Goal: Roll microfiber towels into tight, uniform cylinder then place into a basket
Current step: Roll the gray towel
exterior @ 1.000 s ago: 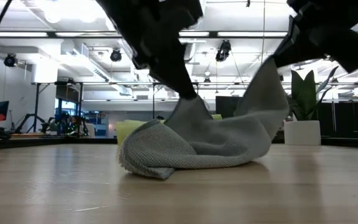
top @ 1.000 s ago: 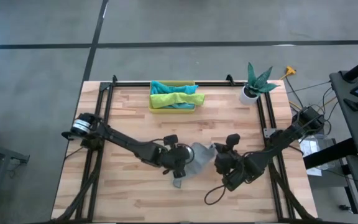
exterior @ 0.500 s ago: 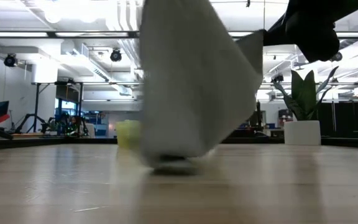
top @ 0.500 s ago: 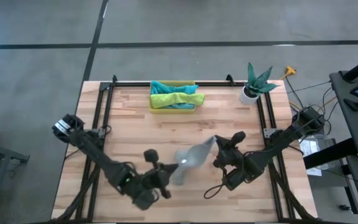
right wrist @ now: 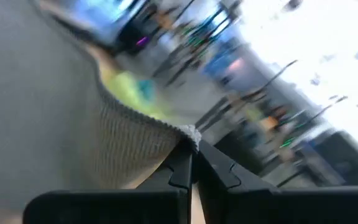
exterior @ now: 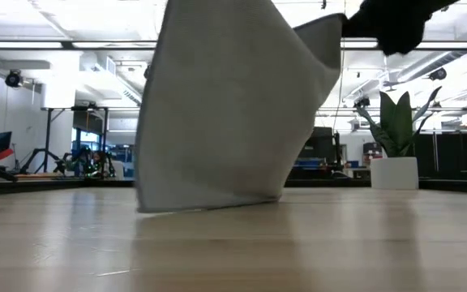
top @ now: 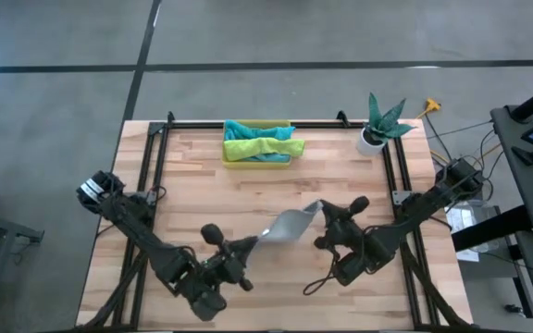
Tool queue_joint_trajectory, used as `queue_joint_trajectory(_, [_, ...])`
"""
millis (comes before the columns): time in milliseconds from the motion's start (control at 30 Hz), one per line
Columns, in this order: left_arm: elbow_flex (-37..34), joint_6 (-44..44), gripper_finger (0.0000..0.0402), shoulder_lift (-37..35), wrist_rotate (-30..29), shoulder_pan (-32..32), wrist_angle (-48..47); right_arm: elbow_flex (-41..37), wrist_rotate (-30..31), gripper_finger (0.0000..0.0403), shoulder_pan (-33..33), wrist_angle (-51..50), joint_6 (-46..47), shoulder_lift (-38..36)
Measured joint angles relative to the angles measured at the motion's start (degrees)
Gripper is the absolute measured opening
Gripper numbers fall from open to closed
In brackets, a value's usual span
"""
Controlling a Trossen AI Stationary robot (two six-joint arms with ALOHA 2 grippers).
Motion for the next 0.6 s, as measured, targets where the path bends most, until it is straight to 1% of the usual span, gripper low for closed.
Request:
queue_joint_trajectory(33, [0.1, 0.4, 0.0, 0.0, -0.4, -0.7, 0.3, 0.9, -3.5, 0.0009, 0.0, 0.0, -0.2, 0.0])
queue_joint_trajectory(133, [0.3, 4.1, 0.0, 0.0, -2.3, -3.1, 3.9, 3.4, -15.3, 0.0009, 0.5, 1.0, -5.0, -0.1])
queue_joint_trajectory(167, [0.3, 5.6, 0.0, 0.0, -3.4, -4.0, 5.4, 3.7, -18.1, 0.0009, 1.0, 1.7, -6.4, -0.1])
queue_joint_trajectory(200, [0.3, 7.0, 0.0, 0.0, -5.2, -4.9, 6.8, 3.9, -19.5, 0.0009, 1.6, 2.6, -7.8, -0.1])
queue_joint_trajectory(233, [0.3, 8.2, 0.0, 0.0, -7.4, -5.9, 7.8, 4.2, -19.5, 0.0009, 2.0, 2.8, -8.7, -0.1])
queue_joint_trajectory(267, [0.2, 9.2, 0.0, 0.0, -10.0, -6.8, 8.5, 4.5, -17.3, 0.0009, 2.5, 2.8, -8.9, -0.1])
queue_joint_trajectory(300, [0.2, 9.6, 0.0, 0.0, -11.6, -7.7, 8.7, 4.6, -13.3, 0.0009, 2.9, 2.8, -8.4, -0.1])
queue_joint_trajectory(367, [0.1, 9.8, 0.0, 0.0, -11.9, -8.9, 8.8, 4.6, -3.5, 0.0009, 3.3, 2.6, -6.0, -0.1])
queue_joint_trajectory(433, [0.2, 9.9, 0.0, 0.1, -11.9, -9.8, 8.9, 4.0, 2.9, 0.0009, 3.3, 2.6, -3.5, -0.1])
queue_joint_trajectory(467, [0.4, 10.2, 0.0, 0.1, -11.9, -9.9, 9.4, 3.8, 4.4, 0.0009, 3.1, 2.7, -2.2, -0.1])
queue_joint_trajectory(533, [0.5, 10.6, 0.0, 0.1, -11.9, -9.9, 10.4, 3.6, 4.8, 0.0009, 2.2, 2.9, -0.2, -0.1])
queue_joint_trajectory(600, [0.5, 10.8, 0.0, 0.1, -11.9, -9.9, 10.3, 3.6, 2.7, 0.0009, 1.1, 3.8, 1.1, 0.0])
